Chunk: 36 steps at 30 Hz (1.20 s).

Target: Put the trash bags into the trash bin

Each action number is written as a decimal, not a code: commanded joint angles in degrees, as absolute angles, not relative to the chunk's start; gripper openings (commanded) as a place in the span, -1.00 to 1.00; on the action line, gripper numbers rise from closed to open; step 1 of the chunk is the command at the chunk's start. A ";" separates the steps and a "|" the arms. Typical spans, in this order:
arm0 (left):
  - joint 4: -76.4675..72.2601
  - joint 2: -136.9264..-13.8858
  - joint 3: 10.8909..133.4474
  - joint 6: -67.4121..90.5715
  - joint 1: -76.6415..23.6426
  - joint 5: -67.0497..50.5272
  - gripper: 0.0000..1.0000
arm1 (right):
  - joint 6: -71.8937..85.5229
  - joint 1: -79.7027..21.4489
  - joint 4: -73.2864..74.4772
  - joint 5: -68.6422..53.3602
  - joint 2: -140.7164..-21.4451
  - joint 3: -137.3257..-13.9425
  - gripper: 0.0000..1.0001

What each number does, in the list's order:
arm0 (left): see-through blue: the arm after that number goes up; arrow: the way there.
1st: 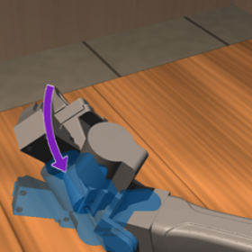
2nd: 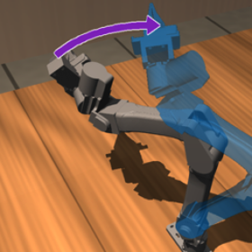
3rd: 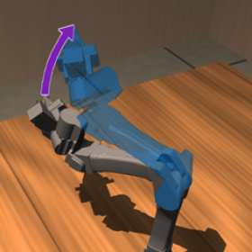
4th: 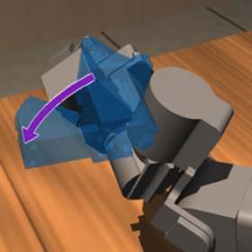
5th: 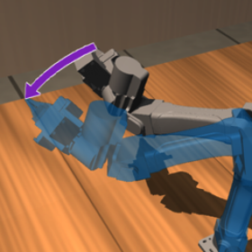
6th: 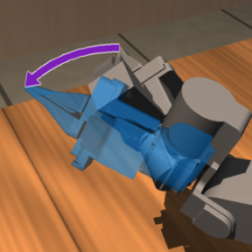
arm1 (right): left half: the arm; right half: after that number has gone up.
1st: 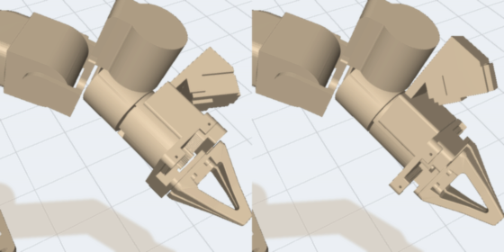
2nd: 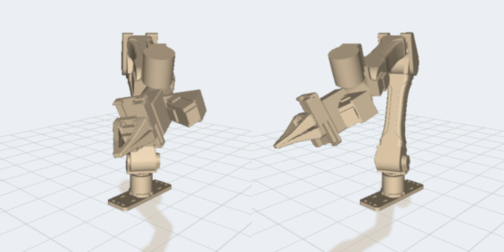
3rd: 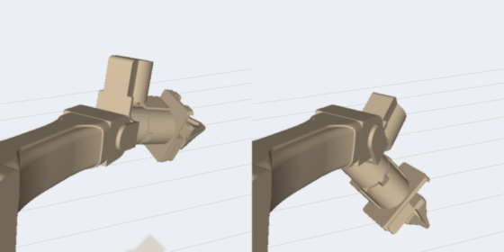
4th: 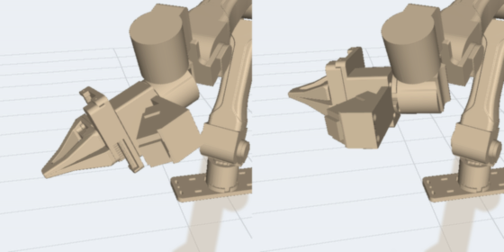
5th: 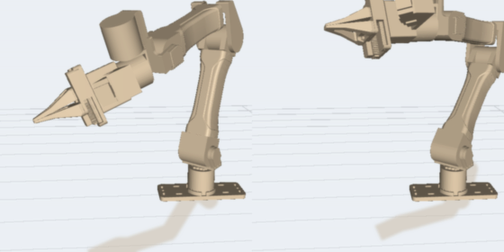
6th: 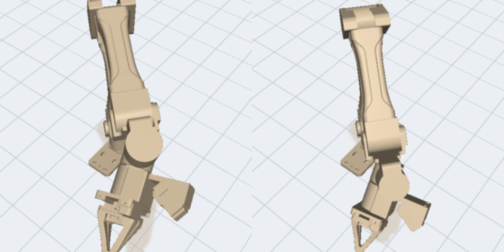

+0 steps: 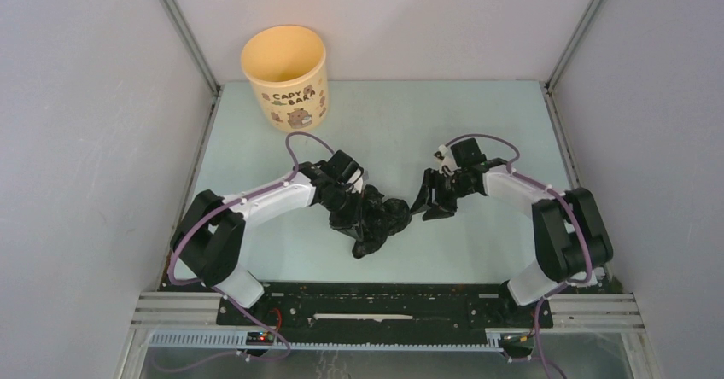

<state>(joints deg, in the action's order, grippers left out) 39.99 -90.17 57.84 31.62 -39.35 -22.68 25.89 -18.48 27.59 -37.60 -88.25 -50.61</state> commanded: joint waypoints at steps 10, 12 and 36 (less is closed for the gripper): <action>44.60 -86.08 59.11 23.73 -39.12 -21.80 -0.63 | 30.07 -23.52 12.40 -39.90 -100.72 -54.06 0.15; 45.62 -84.47 59.80 22.83 -39.13 -21.60 -0.45 | 30.53 -24.06 10.40 -40.66 -101.45 -54.13 -0.06; 26.80 -81.63 56.53 40.80 -35.71 -26.66 -0.18 | 33.50 -31.09 20.25 -37.84 -77.96 -54.03 -1.00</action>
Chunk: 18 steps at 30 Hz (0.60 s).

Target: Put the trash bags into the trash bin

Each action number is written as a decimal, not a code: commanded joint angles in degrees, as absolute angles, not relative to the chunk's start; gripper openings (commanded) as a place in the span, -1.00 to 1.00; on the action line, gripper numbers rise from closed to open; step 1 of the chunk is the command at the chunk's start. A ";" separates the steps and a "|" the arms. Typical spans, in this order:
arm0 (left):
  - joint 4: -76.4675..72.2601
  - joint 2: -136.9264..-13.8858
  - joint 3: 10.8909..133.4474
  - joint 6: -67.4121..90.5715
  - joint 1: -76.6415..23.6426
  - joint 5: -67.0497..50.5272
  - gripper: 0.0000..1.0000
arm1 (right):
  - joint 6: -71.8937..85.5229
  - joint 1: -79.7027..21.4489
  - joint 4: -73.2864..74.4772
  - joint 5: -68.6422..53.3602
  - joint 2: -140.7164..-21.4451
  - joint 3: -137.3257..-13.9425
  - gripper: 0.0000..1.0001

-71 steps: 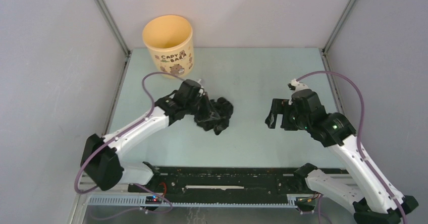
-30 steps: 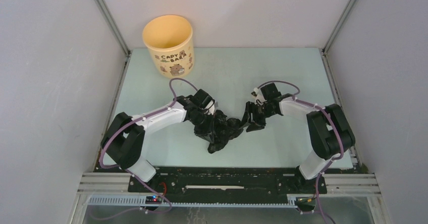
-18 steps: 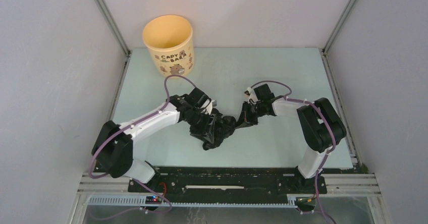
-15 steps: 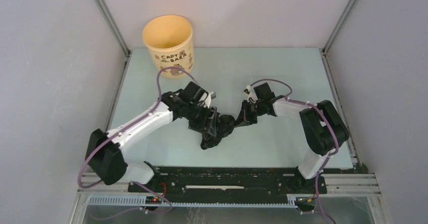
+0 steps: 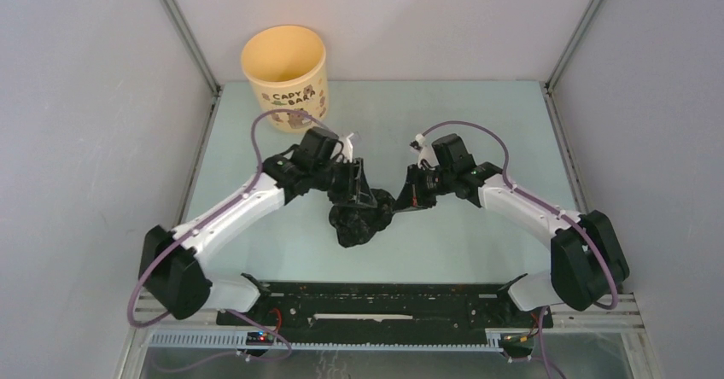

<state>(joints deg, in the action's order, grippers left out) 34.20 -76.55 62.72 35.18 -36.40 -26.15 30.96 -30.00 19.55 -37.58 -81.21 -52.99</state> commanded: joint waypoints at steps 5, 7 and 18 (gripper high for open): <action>24.11 -95.57 58.38 43.02 -33.87 -30.46 -0.38 | 35.67 -31.90 21.70 -37.99 -72.15 -54.25 -1.00; 24.20 -98.40 60.84 41.51 -34.62 -29.53 -0.39 | 37.52 -32.03 20.60 -39.76 -71.29 -54.79 -1.00; 33.82 -88.81 66.73 30.33 -34.72 -24.85 0.23 | 31.04 -28.33 32.03 -37.76 -72.27 -60.24 -0.86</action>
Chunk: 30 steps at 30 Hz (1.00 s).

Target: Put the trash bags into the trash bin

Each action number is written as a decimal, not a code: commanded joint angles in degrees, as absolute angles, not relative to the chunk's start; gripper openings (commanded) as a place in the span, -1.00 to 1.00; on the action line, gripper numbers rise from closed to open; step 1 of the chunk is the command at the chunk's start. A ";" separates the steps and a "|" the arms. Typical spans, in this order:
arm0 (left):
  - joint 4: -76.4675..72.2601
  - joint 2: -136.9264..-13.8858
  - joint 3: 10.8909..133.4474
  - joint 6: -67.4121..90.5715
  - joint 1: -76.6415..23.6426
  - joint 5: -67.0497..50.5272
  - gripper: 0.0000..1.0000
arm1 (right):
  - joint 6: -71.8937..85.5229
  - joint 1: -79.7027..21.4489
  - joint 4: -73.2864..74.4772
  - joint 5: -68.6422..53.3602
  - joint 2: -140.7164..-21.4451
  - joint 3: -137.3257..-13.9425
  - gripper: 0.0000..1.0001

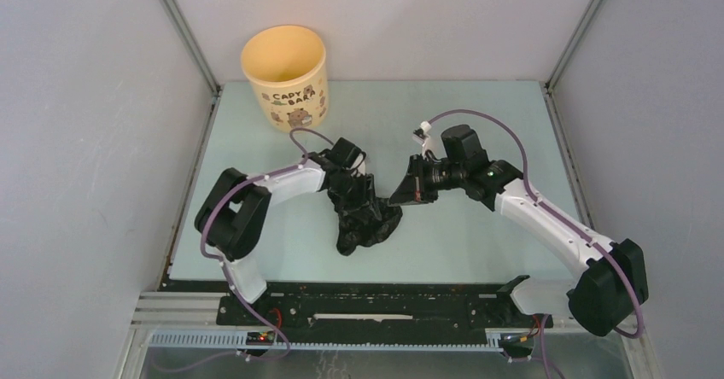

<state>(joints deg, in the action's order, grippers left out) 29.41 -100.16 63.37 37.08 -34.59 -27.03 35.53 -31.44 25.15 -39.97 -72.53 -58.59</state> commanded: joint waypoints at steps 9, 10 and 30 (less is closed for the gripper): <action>43.12 -70.21 62.71 28.84 -29.87 -12.74 0.58 | 21.16 -25.67 33.81 -35.70 -80.45 -60.93 0.21; 43.11 -69.64 61.56 29.68 -28.44 -12.37 0.58 | 20.57 -25.66 33.07 -35.88 -81.48 -61.48 0.25; 41.41 -93.74 67.86 28.56 -21.53 -21.90 -0.50 | 21.98 -29.52 28.62 -40.89 -112.13 -75.61 -0.42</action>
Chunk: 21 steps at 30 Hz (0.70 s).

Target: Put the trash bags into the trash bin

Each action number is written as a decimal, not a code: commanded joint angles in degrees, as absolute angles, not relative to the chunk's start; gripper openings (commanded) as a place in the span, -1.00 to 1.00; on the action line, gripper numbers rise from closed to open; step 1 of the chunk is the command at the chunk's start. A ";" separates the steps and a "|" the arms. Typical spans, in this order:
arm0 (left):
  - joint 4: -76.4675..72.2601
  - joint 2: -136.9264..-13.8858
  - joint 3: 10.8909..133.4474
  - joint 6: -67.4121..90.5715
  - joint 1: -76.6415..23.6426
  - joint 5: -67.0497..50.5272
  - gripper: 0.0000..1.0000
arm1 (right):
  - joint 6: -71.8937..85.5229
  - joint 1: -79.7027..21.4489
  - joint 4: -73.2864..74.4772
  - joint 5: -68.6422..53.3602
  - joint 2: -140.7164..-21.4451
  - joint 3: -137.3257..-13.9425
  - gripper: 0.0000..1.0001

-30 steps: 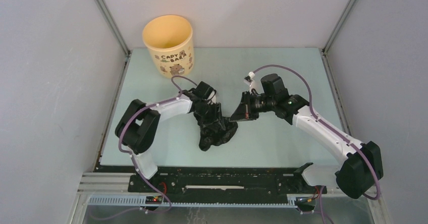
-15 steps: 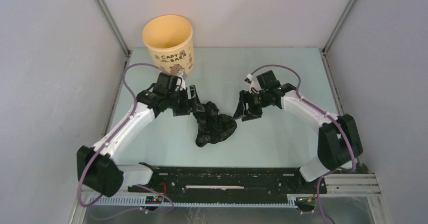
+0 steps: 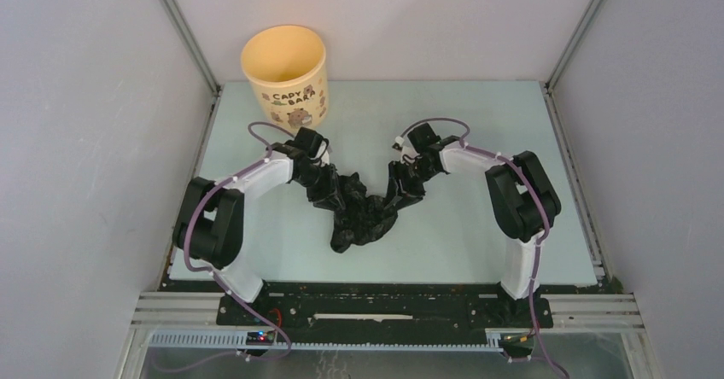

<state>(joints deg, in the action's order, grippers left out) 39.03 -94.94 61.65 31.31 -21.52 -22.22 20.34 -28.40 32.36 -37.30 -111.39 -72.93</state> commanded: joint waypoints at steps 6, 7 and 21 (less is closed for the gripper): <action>51.90 -91.74 83.67 24.54 -21.49 -11.85 -0.79 | 24.43 -24.19 32.72 -37.56 -103.20 -78.60 -1.00; 53.52 -90.90 88.05 24.45 -21.45 -9.61 -0.80 | 24.05 -21.93 36.11 -34.90 -99.46 -79.76 -1.00; 35.36 -71.56 63.75 43.94 -26.10 -10.92 -0.99 | 26.28 -23.55 34.86 -28.77 -66.22 -52.30 -1.00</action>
